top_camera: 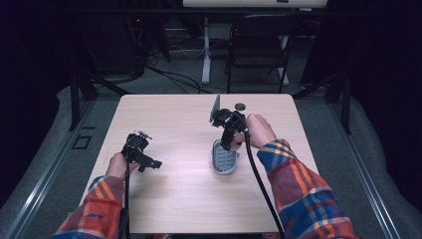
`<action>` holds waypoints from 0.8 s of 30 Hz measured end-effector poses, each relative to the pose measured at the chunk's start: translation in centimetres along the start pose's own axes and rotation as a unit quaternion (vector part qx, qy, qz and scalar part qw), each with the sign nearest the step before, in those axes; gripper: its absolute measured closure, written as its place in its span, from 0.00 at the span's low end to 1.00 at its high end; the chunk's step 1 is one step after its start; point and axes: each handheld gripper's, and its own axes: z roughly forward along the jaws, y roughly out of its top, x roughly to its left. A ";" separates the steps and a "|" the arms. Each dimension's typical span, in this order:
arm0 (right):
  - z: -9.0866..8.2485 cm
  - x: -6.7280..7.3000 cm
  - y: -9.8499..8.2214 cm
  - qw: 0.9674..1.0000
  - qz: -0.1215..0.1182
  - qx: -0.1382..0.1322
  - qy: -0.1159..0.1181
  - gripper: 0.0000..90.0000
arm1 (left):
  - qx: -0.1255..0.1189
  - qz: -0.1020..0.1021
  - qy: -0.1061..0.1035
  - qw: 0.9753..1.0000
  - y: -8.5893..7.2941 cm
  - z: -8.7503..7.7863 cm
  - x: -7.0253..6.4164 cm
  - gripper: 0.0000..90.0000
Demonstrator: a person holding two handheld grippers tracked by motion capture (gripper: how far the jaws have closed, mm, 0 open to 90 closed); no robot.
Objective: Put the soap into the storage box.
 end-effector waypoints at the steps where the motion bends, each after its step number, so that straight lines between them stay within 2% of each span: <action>1: 0.4 0.2 0.3 1.000 0.000 -0.002 0.004 0.27 | 0.000 0.000 -0.001 1.000 0.0 0.0 0.0 0.00; 8: 1.5 0.6 1.0 1.000 -0.009 0.003 0.014 0.27 | 0.001 0.000 -0.001 1.000 0.0 0.0 0.0 0.00; 10: 2.5 0.8 1.2 1.000 -0.009 0.005 0.020 0.27 | 0.000 -0.002 -0.002 1.000 0.0 0.0 0.0 0.00; 24: 5.0 1.1 1.2 0.999 -0.014 0.017 0.031 0.27 | 0.001 -0.001 -0.001 1.000 0.0 0.0 0.0 0.00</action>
